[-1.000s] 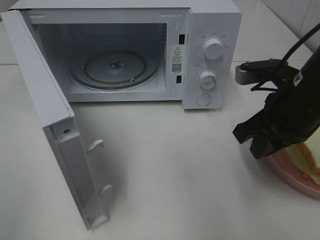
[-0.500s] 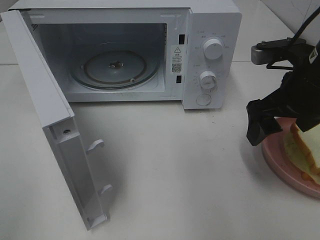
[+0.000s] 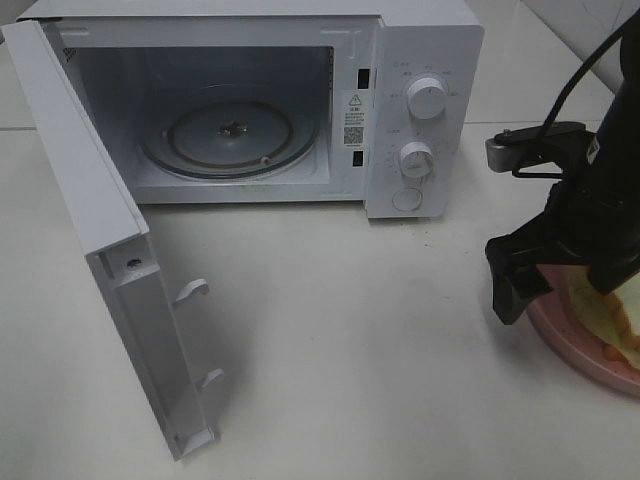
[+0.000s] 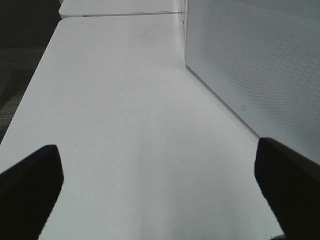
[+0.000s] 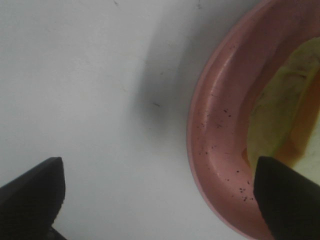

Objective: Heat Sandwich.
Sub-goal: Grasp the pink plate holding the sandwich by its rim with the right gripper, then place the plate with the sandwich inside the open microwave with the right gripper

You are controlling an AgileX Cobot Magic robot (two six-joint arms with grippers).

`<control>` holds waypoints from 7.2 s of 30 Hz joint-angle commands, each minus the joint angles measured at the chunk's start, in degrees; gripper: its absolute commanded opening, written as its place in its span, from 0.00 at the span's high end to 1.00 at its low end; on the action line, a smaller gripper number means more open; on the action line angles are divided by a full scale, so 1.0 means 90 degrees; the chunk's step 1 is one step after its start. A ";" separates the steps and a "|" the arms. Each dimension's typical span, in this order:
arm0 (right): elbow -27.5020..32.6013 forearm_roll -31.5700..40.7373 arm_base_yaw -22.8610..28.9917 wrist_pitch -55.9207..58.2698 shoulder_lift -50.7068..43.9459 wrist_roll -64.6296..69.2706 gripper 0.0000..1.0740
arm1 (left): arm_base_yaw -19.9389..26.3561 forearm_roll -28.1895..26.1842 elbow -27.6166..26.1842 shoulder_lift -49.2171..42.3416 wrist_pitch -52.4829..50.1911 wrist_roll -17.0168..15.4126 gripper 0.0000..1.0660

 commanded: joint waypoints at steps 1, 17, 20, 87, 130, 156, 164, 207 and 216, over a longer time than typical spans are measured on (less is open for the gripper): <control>-0.0019 -0.0140 -0.0076 -0.0038 0.0197 0.0000 0.10 | 0.0013 -0.0064 0.0032 -0.0172 -0.0108 -0.0019 0.03; -0.0019 -0.0503 -0.0255 -0.0802 0.1019 0.0267 0.12 | 0.0013 -0.0064 0.0032 -0.0172 -0.0108 -0.0019 0.03; -0.0019 -0.0503 -0.0255 -0.0929 0.1216 0.0267 0.13 | 0.0013 -0.0064 0.0032 -0.0172 -0.0108 -0.0019 0.03; -0.0019 -0.1636 -0.0127 -0.0751 0.1534 0.1439 1.00 | 0.0013 -0.0064 0.0032 -0.0172 -0.0108 -0.0019 0.03; 0.0961 -0.2604 0.2413 0.1044 -0.0802 0.2120 0.99 | 0.0013 -0.0064 0.0032 -0.0172 -0.0108 -0.0019 0.03; 0.1108 -0.2604 0.4711 0.1668 -0.1318 0.1916 0.98 | 0.0013 -0.0064 0.0032 -0.0172 -0.0108 -0.0019 0.03; 0.1108 -0.2648 0.4762 0.1356 -0.1318 0.1082 0.98 | 0.0013 -0.0064 0.0032 -0.0172 -0.0108 -0.0019 0.03; 0.1108 -0.2597 0.4361 -0.0847 -0.1318 -0.4565 0.98 | 0.0013 -0.0064 0.0032 -0.0172 -0.0108 -0.0019 0.03; 0.1108 -0.2445 0.3699 -0.1381 -0.1318 -0.6264 0.98 | 0.0013 -0.0064 0.0032 -0.0172 -0.0108 -0.0019 0.03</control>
